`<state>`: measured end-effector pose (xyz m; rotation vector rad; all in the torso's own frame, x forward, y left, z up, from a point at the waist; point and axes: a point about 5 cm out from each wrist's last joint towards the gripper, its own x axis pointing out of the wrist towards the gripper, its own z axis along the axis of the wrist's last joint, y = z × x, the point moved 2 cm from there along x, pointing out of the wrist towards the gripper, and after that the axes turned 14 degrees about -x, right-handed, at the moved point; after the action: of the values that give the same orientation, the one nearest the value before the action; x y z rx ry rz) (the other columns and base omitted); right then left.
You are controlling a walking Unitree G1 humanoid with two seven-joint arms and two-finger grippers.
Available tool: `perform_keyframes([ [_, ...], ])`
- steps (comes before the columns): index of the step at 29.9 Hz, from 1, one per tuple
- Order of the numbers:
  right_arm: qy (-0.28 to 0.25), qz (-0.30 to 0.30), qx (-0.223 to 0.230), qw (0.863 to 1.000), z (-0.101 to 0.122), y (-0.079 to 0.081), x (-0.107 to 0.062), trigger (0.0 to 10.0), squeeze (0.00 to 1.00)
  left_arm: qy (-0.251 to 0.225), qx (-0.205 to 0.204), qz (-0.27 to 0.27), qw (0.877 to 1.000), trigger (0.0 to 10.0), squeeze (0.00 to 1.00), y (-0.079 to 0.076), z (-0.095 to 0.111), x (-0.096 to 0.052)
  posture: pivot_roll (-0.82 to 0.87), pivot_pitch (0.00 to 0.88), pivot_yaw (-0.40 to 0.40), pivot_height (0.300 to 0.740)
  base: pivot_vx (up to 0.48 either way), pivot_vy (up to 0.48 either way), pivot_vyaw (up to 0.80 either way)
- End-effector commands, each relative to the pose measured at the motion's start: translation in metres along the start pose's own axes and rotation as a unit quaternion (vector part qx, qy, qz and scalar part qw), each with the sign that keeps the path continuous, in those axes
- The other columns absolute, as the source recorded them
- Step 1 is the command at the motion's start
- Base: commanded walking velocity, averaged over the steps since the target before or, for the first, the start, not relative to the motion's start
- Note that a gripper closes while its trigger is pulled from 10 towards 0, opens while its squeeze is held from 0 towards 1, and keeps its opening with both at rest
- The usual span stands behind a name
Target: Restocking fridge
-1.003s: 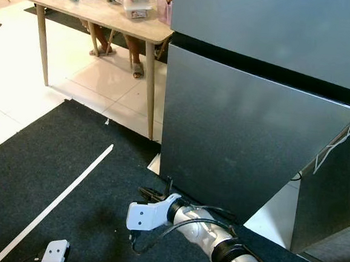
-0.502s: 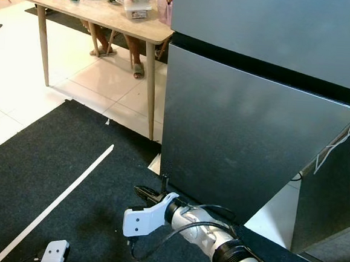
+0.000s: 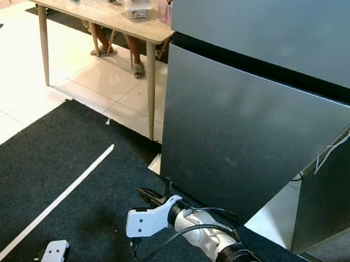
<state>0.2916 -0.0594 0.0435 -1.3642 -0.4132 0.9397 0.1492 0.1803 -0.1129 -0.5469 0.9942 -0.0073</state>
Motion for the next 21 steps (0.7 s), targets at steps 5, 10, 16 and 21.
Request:
perform_keyframes([
  [5, 0.003, -0.001, 0.012, 1.000, 0.0012, 0.0019, -0.0007, 10.0, 0.00, 0.026, 0.003, 0.017, 1.000, 10.0, 0.00, 0.0145, -0.0116, -0.0077, -0.03, 0.127, 0.008, 0.740, 0.000, 0.000, 0.00],
  [10, 0.002, -0.001, 0.014, 1.000, 0.0042, 0.0052, -0.0012, 10.0, 0.00, 0.033, 0.010, 0.019, 0.999, 10.0, 0.00, 0.0181, -0.0143, -0.0101, -0.04, 0.146, 0.000, 0.740, 0.000, 0.000, 0.00],
  [16, 0.003, -0.003, 0.018, 1.000, 0.0058, 0.0053, -0.0017, 10.0, 0.00, 0.029, 0.015, 0.015, 0.999, 10.0, 0.00, 0.0194, -0.0107, -0.0108, -0.01, 0.161, 0.020, 0.740, 0.000, 0.000, 0.00],
  [21, 0.004, -0.003, 0.019, 1.000, 0.0056, 0.0054, -0.0015, 10.0, 0.00, 0.034, 0.017, 0.009, 0.999, 10.0, 0.00, 0.0172, -0.0141, -0.0104, -0.02, 0.155, 0.025, 0.740, 0.000, 0.000, 0.00],
])
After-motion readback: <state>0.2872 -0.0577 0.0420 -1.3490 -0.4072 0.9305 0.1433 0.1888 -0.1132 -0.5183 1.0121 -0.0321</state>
